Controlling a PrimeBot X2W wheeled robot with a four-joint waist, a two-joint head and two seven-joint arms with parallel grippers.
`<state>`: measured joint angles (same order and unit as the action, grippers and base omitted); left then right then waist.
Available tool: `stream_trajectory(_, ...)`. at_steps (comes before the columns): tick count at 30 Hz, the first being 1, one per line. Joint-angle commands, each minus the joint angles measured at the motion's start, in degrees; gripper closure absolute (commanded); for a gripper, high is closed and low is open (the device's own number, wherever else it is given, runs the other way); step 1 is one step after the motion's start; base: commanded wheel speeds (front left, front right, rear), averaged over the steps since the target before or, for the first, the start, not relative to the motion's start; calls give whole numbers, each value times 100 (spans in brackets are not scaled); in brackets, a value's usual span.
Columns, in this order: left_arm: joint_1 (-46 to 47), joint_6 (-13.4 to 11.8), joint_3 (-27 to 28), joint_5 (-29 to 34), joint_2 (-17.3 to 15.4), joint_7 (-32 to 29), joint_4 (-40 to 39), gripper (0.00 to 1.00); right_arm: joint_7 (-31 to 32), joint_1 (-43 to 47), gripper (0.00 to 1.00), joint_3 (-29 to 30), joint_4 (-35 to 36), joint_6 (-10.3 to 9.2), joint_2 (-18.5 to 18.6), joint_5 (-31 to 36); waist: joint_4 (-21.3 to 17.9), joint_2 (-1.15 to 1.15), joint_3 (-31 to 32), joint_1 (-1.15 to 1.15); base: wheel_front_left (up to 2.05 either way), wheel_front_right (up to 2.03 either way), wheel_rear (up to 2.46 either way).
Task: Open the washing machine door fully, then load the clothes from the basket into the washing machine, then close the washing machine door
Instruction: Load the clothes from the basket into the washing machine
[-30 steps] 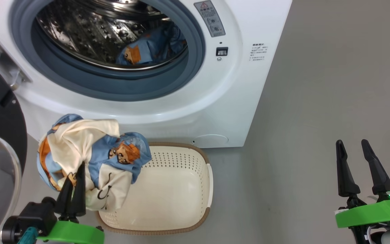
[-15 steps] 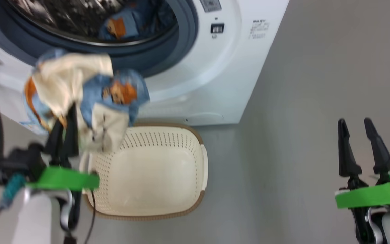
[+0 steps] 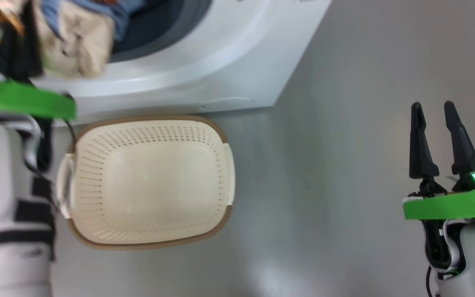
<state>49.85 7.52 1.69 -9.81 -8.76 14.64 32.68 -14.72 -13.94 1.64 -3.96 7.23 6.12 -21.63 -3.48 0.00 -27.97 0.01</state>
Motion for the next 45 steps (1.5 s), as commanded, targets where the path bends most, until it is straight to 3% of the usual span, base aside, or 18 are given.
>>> stream_trajectory(1,357,-9,165,73,-342,36,117,100,-28,-89,0,-159,146,25,6,-70,-329,0,-343,-1,0,0,0)
stream_trajectory(11,1939,-142,341,120,-804,36,1459,100,-28,-355,0,-297,129,25,-116,-129,-849,0,-758,-1,0,0,0)
stream_trajectory(16,2452,-198,339,259,-1001,36,1517,100,-28,-443,0,-411,120,25,-190,-160,-1072,0,-894,-1,0,0,0)
stream_trajectory(18,2530,-255,330,334,-1055,36,1546,52,-28,-465,0,-451,113,25,-215,-168,-1134,0,-928,-1,0,0,0)
stream_trajectory(19,2542,-285,342,352,-1074,36,1576,0,-28,-475,0,-474,104,25,-227,-173,-1168,0,-934,-1,0,0,0)
stream_trajectory(35,2143,-302,538,342,-1053,36,1650,0,-28,-420,0,-438,62,25,-266,-149,-1152,0,-654,-1,0,0,0)
stream_trajectory(45,928,-252,678,341,-702,36,1038,0,-28,-328,0,-467,46,25,-88,-111,-880,0,-123,-1,0,0,0)
